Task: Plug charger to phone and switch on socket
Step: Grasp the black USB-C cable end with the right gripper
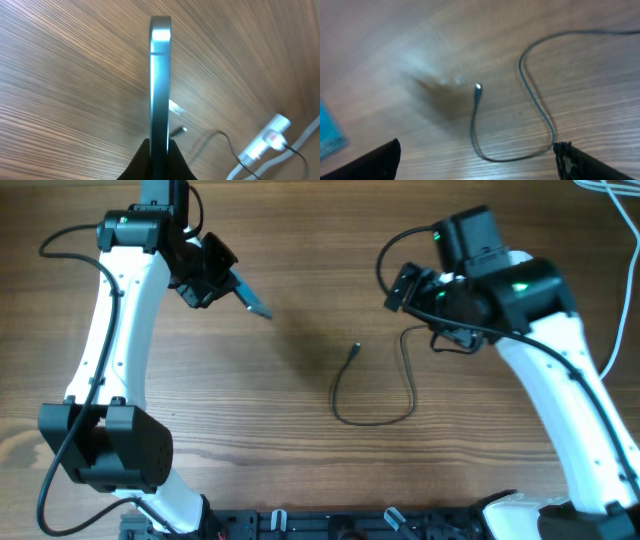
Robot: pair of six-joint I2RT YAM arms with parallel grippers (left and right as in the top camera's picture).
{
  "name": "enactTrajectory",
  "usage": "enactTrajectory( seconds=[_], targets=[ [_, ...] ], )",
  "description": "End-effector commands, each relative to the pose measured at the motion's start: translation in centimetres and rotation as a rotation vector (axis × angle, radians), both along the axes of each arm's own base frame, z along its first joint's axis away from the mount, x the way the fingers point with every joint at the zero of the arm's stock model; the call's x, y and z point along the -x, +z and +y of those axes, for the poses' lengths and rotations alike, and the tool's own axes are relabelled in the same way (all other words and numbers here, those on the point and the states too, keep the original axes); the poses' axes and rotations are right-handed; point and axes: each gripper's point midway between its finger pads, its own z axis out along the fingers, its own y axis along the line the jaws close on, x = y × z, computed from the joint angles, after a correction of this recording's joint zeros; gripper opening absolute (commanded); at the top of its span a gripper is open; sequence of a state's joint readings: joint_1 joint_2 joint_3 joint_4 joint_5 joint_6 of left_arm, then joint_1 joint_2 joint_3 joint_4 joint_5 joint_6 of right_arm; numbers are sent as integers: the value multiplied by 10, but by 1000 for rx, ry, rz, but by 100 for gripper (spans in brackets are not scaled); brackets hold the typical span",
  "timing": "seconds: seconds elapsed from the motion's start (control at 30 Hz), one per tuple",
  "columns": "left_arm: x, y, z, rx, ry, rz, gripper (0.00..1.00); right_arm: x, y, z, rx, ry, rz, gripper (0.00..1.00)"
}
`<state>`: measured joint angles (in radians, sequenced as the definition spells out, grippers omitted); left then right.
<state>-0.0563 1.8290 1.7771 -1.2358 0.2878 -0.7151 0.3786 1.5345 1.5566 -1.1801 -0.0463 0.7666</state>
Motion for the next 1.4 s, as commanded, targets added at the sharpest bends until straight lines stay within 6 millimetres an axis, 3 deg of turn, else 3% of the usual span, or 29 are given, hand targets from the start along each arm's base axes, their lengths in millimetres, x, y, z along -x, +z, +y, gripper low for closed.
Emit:
enactTrajectory(
  seconds=[0.0,0.07,0.17,0.33,0.4,0.5,0.63,0.83,1.1,1.27,1.37],
  targets=[
    [-3,-2,19,-106,-15,-20,4,17,-79,30,-23,128,192,75],
    [-2,-4,25,-138,-9,-15,4,26,-119,51,-3,176,307,74],
    [0,-5,34,-189,4,-4,4,33,-166,63,68,116,415,75],
    [4,-7,39,-219,10,12,4,31,-200,79,78,103,441,66],
    [4,-7,39,-220,10,12,4,24,-202,77,97,64,414,49],
    [4,-7,39,-219,10,12,4,14,-202,75,108,18,375,37],
    [4,-7,39,-219,10,13,4,1,-203,74,121,6,315,36],
    [4,-7,39,-219,10,10,4,-1,-203,74,128,-8,304,35],
    [3,-7,39,-218,11,10,4,-1,-226,79,138,-11,327,35],
    [3,-7,39,-218,11,10,4,-1,-227,79,141,-10,328,29],
    [3,-7,39,-218,11,10,4,0,-228,79,140,-10,334,20]
  ],
)
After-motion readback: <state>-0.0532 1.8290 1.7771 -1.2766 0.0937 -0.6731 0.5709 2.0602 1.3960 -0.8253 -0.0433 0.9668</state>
